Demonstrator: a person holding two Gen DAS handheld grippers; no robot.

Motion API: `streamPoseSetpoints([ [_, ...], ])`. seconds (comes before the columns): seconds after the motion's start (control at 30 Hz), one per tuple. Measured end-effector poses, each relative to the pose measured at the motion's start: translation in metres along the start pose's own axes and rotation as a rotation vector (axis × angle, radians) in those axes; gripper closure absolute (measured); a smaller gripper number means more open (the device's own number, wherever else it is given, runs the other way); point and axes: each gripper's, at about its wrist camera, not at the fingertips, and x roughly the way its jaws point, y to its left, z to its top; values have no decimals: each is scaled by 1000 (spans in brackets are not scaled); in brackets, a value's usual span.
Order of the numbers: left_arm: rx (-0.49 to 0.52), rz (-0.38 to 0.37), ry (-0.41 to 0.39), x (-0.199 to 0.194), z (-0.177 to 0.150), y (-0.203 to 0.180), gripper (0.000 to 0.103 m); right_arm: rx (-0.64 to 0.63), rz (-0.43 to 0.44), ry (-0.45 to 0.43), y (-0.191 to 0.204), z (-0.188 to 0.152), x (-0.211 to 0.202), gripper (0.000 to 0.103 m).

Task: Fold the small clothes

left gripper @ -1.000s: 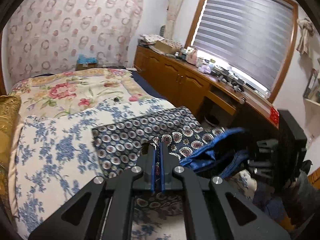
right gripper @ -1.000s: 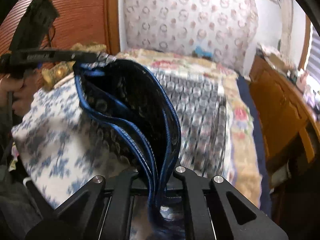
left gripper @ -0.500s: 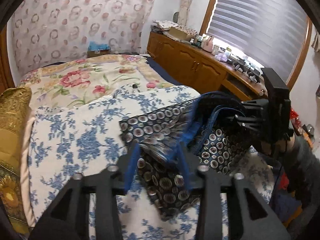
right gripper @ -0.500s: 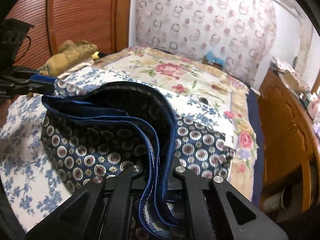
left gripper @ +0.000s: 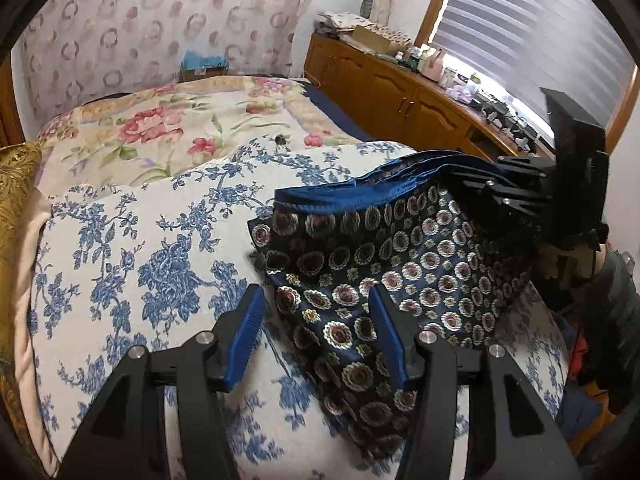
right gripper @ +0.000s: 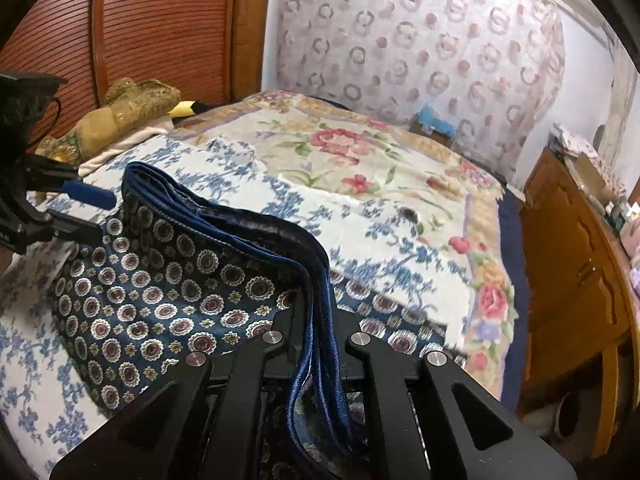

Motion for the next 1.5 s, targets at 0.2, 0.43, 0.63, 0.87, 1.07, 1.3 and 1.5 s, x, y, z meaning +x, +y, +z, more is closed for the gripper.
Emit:
streamPoseSetpoints([
  [0.2,-6,32,4,15,8,5,50,43,-62,-11,-11,8,-2,74],
  [0.43,10,60,3,31,14,10,50,144,-134,-42,-36,12,-30,64],
  [0.63,6,51,24,43,9,15,49,231,-154,-21,-47,-9,-59,54],
  [0.87,51,75,-2,44,4,8,48,322,-159,123,-50,-54,-45,51],
  [1.07,85,99,-13,46,3,4,46,422,-109,163,-67,-70,-19,49],
  [1.3,88,104,-11,46,4,3,46,422,-68,156,-68,-68,-2,47],
  [1.5,101,119,-6,49,4,0,45,398,-87,140,-66,-66,2,40],
])
